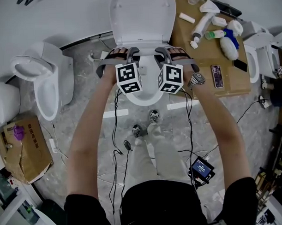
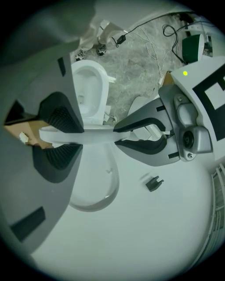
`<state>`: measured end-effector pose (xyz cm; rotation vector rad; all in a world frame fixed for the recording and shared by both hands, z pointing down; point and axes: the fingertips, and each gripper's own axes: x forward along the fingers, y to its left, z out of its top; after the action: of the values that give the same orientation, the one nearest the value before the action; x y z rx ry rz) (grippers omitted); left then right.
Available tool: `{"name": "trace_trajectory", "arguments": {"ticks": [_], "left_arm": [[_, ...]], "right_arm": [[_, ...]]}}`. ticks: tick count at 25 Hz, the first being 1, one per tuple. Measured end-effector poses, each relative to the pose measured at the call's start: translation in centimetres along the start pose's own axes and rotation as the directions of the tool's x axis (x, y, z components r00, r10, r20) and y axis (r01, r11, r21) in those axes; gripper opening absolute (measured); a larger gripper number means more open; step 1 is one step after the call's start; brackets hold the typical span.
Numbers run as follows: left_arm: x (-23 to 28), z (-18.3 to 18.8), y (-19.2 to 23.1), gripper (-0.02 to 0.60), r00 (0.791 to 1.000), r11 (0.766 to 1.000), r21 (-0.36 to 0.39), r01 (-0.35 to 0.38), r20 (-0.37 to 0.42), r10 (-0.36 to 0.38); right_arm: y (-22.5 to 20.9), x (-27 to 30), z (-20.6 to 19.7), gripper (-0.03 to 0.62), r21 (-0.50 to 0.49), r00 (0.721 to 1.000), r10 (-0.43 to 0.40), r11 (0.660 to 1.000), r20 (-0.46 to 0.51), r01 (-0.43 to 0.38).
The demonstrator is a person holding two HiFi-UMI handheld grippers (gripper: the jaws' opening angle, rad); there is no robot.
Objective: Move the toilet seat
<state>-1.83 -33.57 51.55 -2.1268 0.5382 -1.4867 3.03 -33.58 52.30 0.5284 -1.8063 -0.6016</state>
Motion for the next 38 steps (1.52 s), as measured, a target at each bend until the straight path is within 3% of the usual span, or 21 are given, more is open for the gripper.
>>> {"name": "trace_trajectory", "arguments": {"ticks": [38], "left_arm": [[4.4, -1.1, 12.6, 0.084, 1.000, 0.998, -0.064, -0.014, -0.009, 0.014]], "right_arm": [[-12.3, 4.9, -0.7, 0.075, 0.077, 0.997, -0.075, 0.994, -0.009, 0.076]]}}
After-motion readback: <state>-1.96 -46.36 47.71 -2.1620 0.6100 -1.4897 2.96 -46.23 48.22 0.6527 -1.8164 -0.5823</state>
